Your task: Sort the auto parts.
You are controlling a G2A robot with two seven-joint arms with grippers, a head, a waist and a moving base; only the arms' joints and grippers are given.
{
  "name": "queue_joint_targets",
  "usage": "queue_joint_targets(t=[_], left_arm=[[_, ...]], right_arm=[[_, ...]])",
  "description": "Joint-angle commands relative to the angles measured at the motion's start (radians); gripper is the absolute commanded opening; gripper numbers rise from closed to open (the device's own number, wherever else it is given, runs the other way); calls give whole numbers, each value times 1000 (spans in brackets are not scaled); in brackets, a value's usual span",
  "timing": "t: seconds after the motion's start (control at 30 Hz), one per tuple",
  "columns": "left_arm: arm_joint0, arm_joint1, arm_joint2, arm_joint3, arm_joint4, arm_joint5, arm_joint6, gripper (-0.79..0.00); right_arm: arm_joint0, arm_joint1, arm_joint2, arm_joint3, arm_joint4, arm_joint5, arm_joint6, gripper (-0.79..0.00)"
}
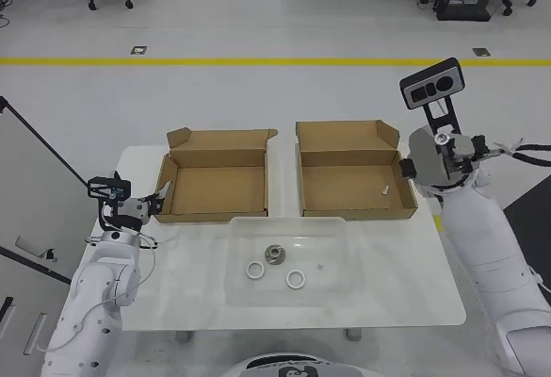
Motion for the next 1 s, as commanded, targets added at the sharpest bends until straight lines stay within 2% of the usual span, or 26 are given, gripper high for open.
queue_joint_targets(t=[0.0,0.13,0.33,0.43,0.7,0.97], left_arm=[[0,0,0,0,0,0,0,0],[0,0,0,0,0,0,0,0],[0,0,0,0,0,0,0,0],[0,0,0,0,0,0,0,0],[0,0,0,0,0,0,0,0],[0,0,0,0,0,0,0,0]], right_arm=[[-8,-6,-1,-1,61,7,6,-785],[-20,-18,3,3,136,15,12,-785],[-27,-30,21,8,142,20,17,-785],[-27,-32,37,12,100,18,18,-785],[-22,-25,90,8,-129,15,24,-785],[-33,-27,110,-9,-193,22,27,-785]])
